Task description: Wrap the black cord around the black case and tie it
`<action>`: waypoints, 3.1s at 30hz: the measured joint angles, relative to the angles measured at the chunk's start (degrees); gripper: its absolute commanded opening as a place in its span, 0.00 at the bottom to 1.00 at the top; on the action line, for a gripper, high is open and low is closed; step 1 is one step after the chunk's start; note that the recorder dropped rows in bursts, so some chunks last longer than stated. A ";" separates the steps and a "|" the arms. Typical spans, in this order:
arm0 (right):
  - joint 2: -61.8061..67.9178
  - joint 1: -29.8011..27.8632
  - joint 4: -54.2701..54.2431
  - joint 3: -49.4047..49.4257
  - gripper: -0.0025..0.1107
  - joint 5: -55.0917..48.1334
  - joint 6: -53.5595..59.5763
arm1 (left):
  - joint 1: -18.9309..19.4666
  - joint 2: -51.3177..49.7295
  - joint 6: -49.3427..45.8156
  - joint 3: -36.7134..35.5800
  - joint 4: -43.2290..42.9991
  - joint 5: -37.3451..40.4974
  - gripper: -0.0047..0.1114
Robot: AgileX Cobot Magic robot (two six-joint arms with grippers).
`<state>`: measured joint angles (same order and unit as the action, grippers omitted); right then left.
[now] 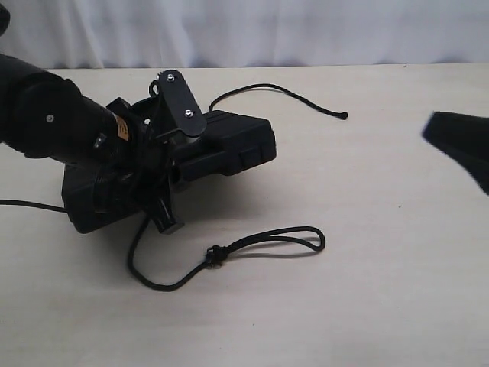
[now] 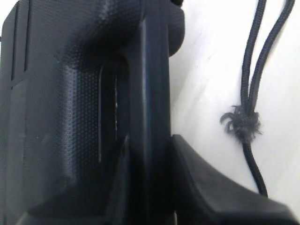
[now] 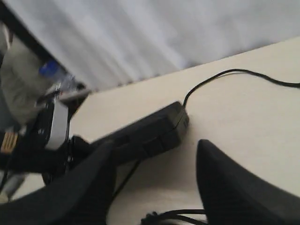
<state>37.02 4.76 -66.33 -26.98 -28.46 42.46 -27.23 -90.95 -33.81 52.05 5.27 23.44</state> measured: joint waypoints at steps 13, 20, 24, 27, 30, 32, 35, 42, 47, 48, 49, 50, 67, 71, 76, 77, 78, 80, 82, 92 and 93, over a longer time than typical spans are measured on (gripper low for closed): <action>35.89 5.90 -2.74 -18.74 0.77 -18.70 66.08 | 0.00 4.49 -0.12 -0.44 0.00 0.41 0.04; 47.01 23.92 9.58 -20.35 0.77 17.31 76.87 | 0.00 4.74 -0.33 -0.44 -0.11 0.98 0.04; 54.68 29.05 13.15 -23.88 0.77 24.59 76.87 | 0.00 4.74 -0.33 -0.44 -0.11 1.01 0.04; 57.32 29.87 13.27 -27.59 0.76 27.35 76.87 | 0.00 4.74 -0.33 -0.44 -0.23 1.22 0.04; 58.38 29.87 13.39 -28.18 0.62 27.10 76.87 | 0.00 4.78 -0.33 -0.44 -0.23 1.02 0.04; 59.90 29.92 13.39 -28.45 0.50 26.89 76.87 | 0.00 4.78 -0.33 -0.44 -0.23 1.02 0.04; 60.31 30.01 13.75 -28.63 0.20 26.99 76.87 | 0.00 4.78 -0.46 -0.44 -0.46 1.02 0.06; 60.36 30.01 13.97 -28.71 0.06 26.88 76.87 | 0.00 5.18 -0.56 -0.44 -2.02 1.53 0.45; 60.60 30.15 14.10 -28.71 0.06 26.99 76.87 | 0.00 12.48 -0.78 -0.33 -5.27 3.25 0.59; 60.60 30.15 14.10 -28.71 0.06 26.99 76.87 | 0.00 14.14 -0.78 -0.33 -5.62 3.81 0.59; 60.60 30.15 14.10 -28.71 0.06 26.99 76.87 | 0.00 15.84 -0.78 -0.33 -6.30 4.54 0.59; 60.60 30.15 14.10 -28.71 0.06 26.99 76.87 | 0.00 17.23 -0.78 -0.33 -7.03 5.76 0.59; 60.08 30.15 13.02 -28.71 0.06 26.63 75.77 | 0.00 23.10 3.99 -10.19 -18.52 12.15 0.59; 60.08 30.15 12.67 -28.71 0.06 26.53 75.77 | 0.00 23.10 3.54 -10.19 -18.92 11.08 0.72; 60.08 30.15 12.57 -28.71 0.06 26.53 75.77 | 0.00 23.10 2.09 -10.32 -22.80 11.01 0.88; 60.08 30.15 12.57 -28.71 0.06 26.53 75.77 | 0.00 22.79 2.09 -10.41 -23.00 10.84 0.88; 60.08 30.15 12.44 -28.71 0.06 26.53 75.77 | 0.00 22.23 2.09 -10.41 -23.00 10.84 0.88; 60.08 30.15 12.44 -28.71 0.06 26.53 75.77 | 0.00 20.00 2.09 -10.57 -23.29 10.52 0.88; 60.08 30.15 12.44 -28.71 0.06 26.53 75.77 | 0.00 18.00 2.09 -10.59 -24.11 9.29 0.88; 60.08 30.15 10.37 -28.71 0.06 26.53 75.88 | 1.61 11.59 2.94 -10.59 -28.18 4.87 0.87; 60.08 30.15 10.37 -28.71 0.06 26.53 75.88 | 2.55 10.96 3.67 -10.59 -28.32 4.87 0.87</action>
<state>97.10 34.91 -55.96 -55.69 -1.93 118.33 -24.68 -79.99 -30.14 41.46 -23.05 28.32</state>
